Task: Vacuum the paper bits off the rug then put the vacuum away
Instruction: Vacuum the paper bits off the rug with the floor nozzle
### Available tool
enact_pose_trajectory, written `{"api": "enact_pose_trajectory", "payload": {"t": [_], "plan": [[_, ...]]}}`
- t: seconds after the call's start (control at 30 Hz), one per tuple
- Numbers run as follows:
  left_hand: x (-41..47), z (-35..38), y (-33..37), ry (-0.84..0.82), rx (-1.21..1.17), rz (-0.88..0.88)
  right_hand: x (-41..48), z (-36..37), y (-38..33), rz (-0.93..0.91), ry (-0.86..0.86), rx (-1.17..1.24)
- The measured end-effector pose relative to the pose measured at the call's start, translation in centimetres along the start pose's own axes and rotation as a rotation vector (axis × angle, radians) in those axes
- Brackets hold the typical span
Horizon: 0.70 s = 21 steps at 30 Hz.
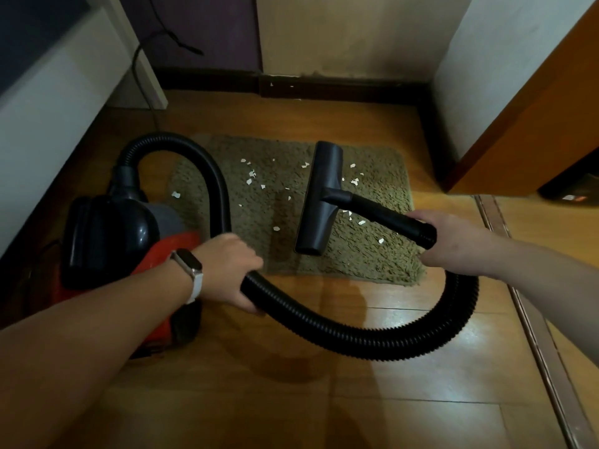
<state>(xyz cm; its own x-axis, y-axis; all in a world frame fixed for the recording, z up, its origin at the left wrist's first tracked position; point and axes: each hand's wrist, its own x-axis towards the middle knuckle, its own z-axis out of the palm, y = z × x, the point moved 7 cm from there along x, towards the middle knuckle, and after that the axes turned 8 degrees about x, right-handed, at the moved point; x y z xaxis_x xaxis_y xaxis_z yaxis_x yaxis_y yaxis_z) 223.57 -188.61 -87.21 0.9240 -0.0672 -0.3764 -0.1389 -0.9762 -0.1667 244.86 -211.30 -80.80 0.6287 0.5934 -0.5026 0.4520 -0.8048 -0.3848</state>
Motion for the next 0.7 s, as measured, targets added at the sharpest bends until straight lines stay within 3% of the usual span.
{"api": "enact_pose_trajectory", "payload": {"t": [0.23,0.37,0.57,0.7], "plan": [[-2.7,1.6,2.9,0.001,-0.268,-0.038,1.8,1.2,-1.4,-0.032,0.042,-0.219],[-3.0,0.0,5.3,0.001,-0.236,0.014,2.9,2.0,-3.5,-0.023,0.108,-0.382],[-3.7,-0.1,9.8,-0.084,-0.279,0.137,4.2,3.5,-3.3,-0.078,0.093,-0.418],[-3.4,1.1,10.1,0.0,-0.244,0.148,3.7,3.7,-3.4,-0.04,0.114,-0.528]]}}
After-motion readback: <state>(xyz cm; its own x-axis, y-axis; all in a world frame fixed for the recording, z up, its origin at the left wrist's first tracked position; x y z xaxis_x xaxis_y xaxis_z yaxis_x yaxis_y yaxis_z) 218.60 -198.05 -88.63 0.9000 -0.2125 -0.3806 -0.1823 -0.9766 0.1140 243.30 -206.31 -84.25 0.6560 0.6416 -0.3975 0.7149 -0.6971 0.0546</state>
